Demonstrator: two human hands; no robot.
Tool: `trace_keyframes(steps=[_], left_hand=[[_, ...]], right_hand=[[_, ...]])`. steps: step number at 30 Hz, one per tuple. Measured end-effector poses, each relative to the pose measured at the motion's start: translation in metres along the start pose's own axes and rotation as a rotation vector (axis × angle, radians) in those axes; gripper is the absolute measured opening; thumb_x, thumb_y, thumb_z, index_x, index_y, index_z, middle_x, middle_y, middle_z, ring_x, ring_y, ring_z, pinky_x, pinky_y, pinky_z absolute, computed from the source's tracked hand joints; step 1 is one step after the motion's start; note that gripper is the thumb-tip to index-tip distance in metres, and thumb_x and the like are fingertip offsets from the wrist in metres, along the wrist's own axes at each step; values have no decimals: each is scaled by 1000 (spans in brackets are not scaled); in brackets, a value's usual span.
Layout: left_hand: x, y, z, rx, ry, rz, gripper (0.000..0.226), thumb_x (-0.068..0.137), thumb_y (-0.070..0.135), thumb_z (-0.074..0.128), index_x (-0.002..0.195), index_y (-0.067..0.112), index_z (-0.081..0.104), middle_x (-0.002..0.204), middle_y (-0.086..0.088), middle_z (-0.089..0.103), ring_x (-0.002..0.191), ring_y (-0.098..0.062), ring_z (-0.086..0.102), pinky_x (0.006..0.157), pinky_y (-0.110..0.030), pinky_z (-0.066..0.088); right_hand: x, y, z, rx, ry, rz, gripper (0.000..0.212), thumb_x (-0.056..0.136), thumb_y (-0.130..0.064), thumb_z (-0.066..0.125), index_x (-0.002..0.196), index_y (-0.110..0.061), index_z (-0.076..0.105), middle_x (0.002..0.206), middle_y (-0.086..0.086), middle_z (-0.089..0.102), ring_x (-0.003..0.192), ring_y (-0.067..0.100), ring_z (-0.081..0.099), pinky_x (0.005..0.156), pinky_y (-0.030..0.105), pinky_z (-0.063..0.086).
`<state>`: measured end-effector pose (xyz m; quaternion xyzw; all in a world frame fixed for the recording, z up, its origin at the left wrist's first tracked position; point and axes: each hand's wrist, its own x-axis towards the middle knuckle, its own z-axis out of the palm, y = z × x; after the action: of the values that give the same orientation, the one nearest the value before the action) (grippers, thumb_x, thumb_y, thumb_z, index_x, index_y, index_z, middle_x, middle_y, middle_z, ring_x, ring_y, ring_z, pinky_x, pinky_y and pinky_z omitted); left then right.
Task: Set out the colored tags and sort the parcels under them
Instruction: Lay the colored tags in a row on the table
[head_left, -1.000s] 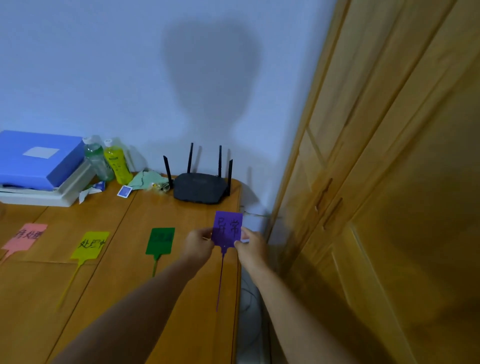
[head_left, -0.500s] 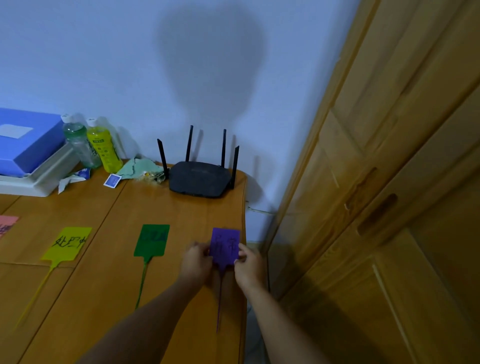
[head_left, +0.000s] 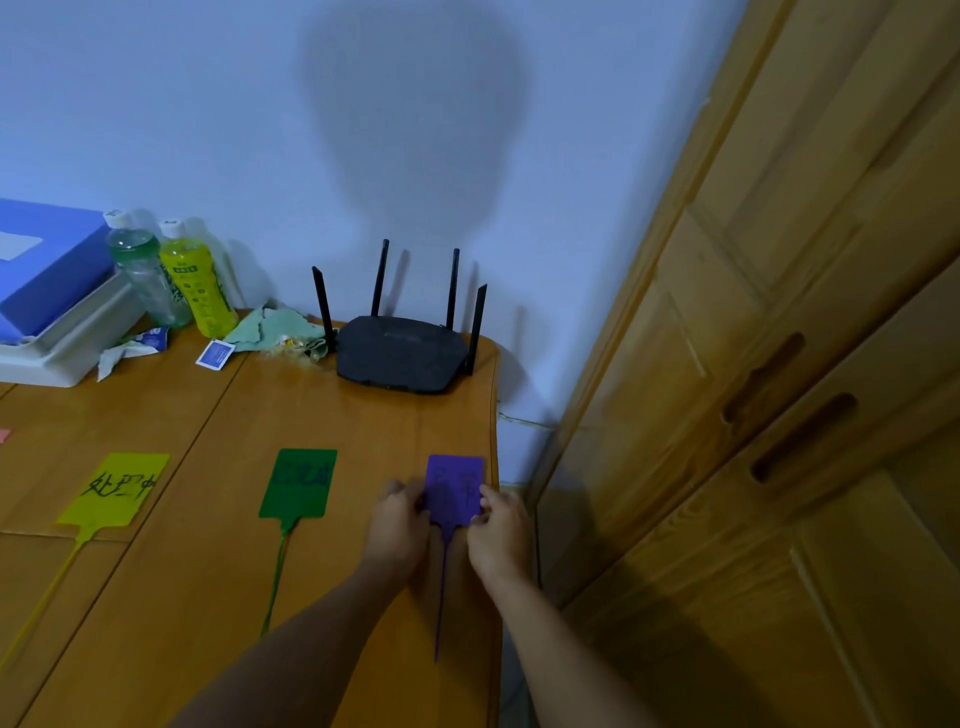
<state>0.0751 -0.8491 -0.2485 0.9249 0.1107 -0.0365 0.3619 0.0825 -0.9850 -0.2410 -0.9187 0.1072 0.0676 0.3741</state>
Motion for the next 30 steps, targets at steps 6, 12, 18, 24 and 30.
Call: trace_keyframes(steps=[6,12,18,24,30], left_hand=[[-2,0,3,-20,7,-31,26,89,-5,54,108,10,64,104,-4,49,85,-20,53,70,-25,42],[-3,0,-4,-86,-29,-73,19,91,0,55,104,10,63,106,-5,50,86,-21,55,74,-30,47],[-13,20,-51,-72,8,-162,42,104,36,52,127,4,66,126,-12,56,88,-20,54,77,-28,42],[-27,73,-141,442,42,5,64,97,66,39,135,20,62,139,-5,56,128,-29,52,104,-46,44],[-62,117,-231,593,92,112,67,98,66,26,127,21,66,138,-8,59,131,-29,50,108,-48,36]], right_hand=[[-1,-4,5,-129,-27,-28,49,95,-10,57,143,-19,51,136,0,46,122,17,52,100,26,46],[-3,-12,-4,-84,-59,34,44,96,-9,55,139,-19,55,133,-1,47,119,17,54,99,28,49],[-15,-37,-45,-129,-51,-13,31,101,-18,52,131,-16,59,136,2,50,118,17,56,82,21,44],[-34,-99,-113,-394,-149,-179,61,101,-55,35,153,-23,40,162,-2,31,148,23,28,119,42,28],[-86,-173,-188,-424,-109,-244,58,101,-57,33,142,-21,51,150,1,47,136,26,42,109,44,40]])
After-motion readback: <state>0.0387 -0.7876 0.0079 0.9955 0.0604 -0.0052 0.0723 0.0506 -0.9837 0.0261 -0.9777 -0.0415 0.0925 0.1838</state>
